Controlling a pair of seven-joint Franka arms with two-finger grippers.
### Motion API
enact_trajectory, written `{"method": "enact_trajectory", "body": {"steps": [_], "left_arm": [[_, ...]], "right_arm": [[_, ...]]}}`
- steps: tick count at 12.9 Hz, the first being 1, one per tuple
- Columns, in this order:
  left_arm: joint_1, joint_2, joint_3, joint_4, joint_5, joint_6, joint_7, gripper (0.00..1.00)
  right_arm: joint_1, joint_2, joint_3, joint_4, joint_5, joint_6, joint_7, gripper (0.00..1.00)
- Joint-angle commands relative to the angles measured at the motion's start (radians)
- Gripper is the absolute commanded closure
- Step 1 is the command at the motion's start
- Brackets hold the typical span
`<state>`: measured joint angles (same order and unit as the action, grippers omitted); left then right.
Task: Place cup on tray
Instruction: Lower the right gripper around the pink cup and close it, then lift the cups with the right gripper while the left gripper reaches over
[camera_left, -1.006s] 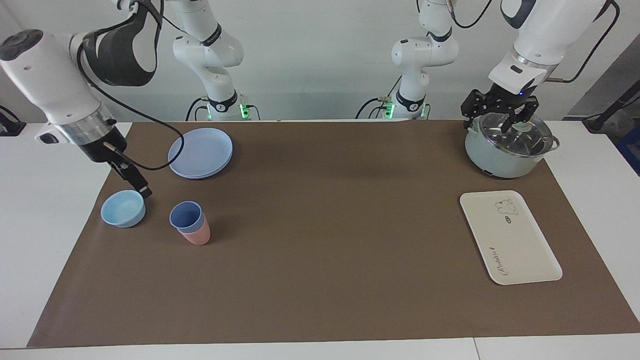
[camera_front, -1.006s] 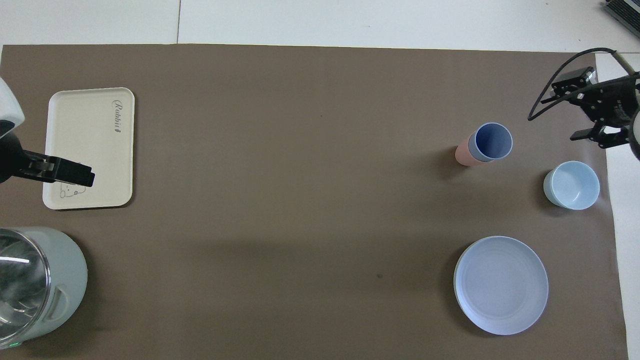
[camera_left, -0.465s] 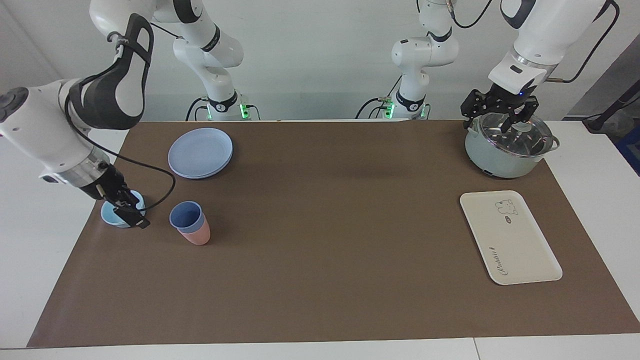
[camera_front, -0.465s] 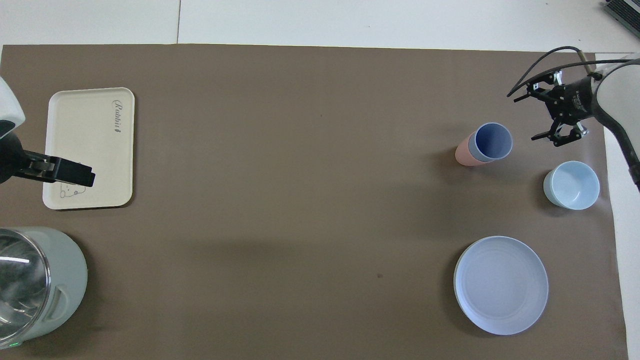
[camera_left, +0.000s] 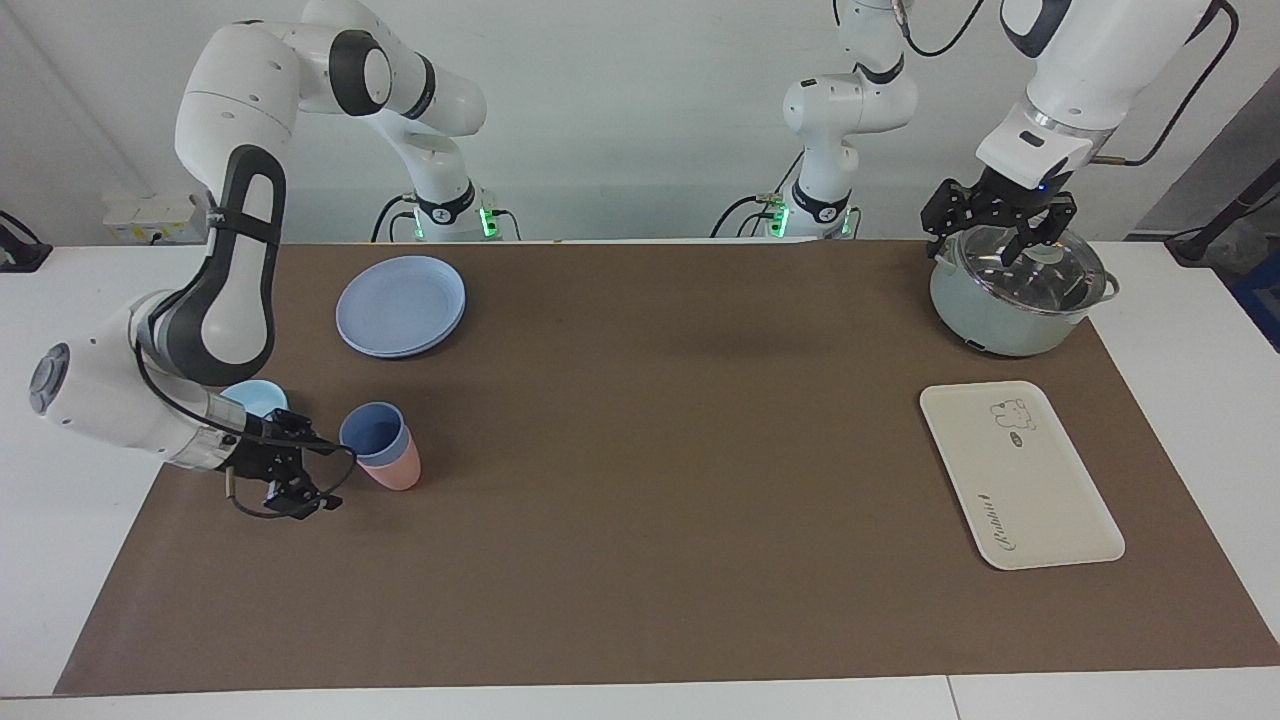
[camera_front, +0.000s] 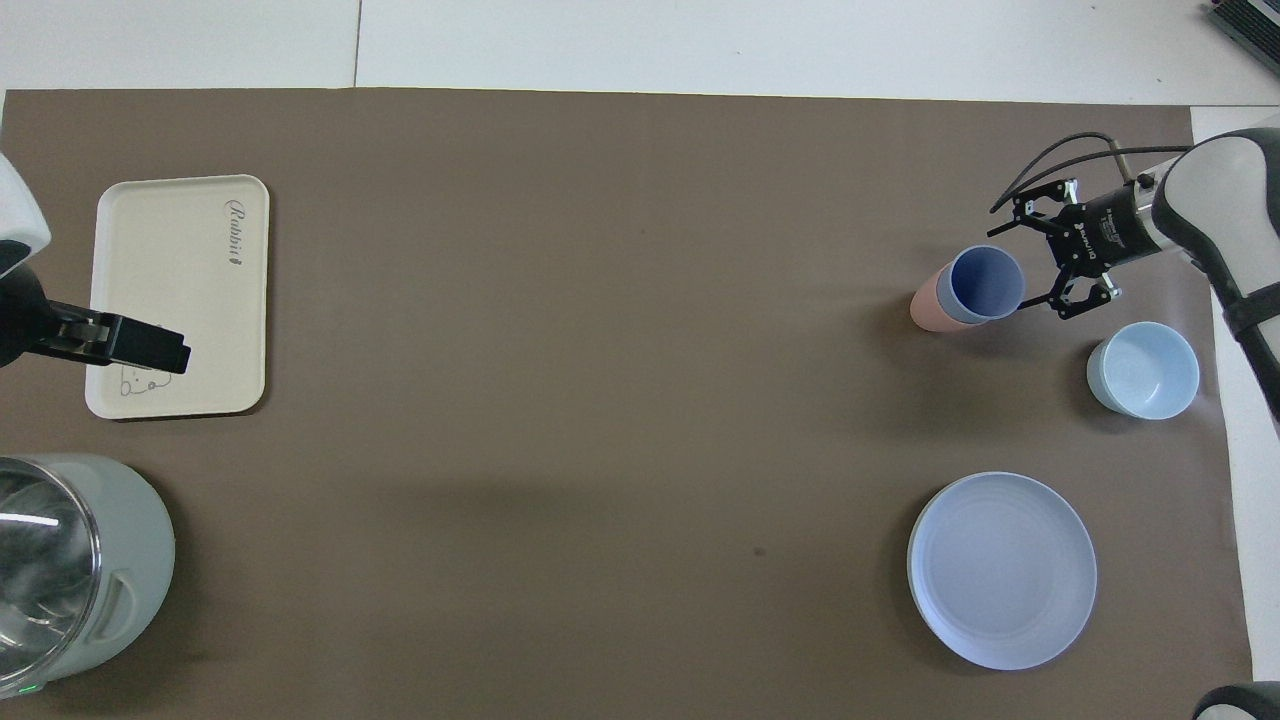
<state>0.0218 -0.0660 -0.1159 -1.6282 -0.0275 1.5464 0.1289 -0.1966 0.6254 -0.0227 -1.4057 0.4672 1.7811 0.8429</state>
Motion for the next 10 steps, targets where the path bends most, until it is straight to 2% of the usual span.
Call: {"method": "enact_trajectory", "body": {"steps": [1, 6, 8, 9, 10], "left_arm": [[0.004, -0.023, -0.002, -0.028, 0.006, 0.021, 0.011, 0.0], [0.004, -0.023, -0.002, -0.032, 0.006, 0.021, 0.011, 0.0], [0.003, -0.028, -0.002, -0.036, 0.006, 0.021, 0.012, 0.0], [0.004, -0.029, -0.002, -0.038, 0.006, 0.021, 0.012, 0.0], [0.003, -0.029, -0.002, -0.041, 0.006, 0.023, 0.012, 0.0]], "right_arm": [[-0.003, 0.0, 0.009, -0.022, 0.048, -0.023, 0.033, 0.01], [-0.003, -0.049, 0.007, -0.146, 0.177, -0.028, 0.051, 0.01], [-0.001, -0.055, 0.007, -0.159, 0.203, -0.028, 0.053, 0.01], [-0.001, -0.056, 0.007, -0.165, 0.226, -0.028, 0.053, 0.02], [0.0, -0.058, 0.009, -0.171, 0.235, -0.026, 0.036, 0.08]]}}
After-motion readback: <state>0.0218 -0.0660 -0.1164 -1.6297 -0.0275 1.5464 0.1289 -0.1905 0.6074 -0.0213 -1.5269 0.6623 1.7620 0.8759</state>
